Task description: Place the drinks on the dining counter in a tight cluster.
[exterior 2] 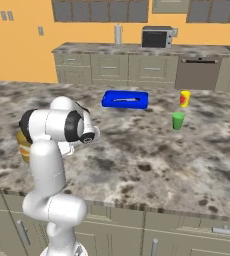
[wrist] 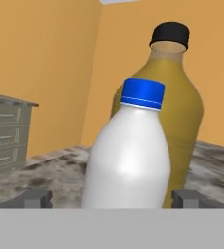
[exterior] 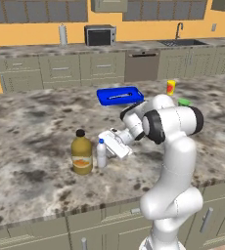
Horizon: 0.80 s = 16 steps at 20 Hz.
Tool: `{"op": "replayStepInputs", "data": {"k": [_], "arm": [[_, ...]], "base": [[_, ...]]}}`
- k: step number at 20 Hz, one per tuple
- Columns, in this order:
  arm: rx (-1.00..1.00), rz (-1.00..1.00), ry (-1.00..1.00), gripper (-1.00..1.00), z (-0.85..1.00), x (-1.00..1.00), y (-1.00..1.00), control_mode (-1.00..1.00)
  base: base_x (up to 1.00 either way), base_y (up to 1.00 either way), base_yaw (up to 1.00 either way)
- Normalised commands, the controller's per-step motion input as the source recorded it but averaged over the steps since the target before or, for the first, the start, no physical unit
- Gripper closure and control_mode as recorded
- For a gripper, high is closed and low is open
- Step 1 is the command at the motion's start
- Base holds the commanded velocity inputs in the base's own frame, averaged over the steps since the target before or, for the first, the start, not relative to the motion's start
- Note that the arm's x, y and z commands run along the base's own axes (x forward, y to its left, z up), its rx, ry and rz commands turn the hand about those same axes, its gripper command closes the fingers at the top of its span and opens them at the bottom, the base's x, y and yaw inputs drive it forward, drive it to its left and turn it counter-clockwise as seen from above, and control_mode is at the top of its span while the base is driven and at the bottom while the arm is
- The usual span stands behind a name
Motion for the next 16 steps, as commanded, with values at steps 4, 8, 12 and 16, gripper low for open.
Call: {"op": "replayStepInputs", "data": {"k": [4,8,12,16], "arm": [[0.00,0.00,0.00,-1.00,0.00,-0.03,-0.29,-1.00],[0.00,-0.01,-0.01,-1.00,0.09,-0.17,-0.35,-1.00],[0.00,-0.06,0.00,-1.00,0.27,-0.30,-0.28,-1.00],[0.00,-0.14,0.00,-1.00,0.30,-0.25,-0.26,-1.00]], "base": [[0.00,0.00,0.00],[0.00,0.00,0.00],[0.00,0.00,0.00],[0.00,0.00,0.00]]}}
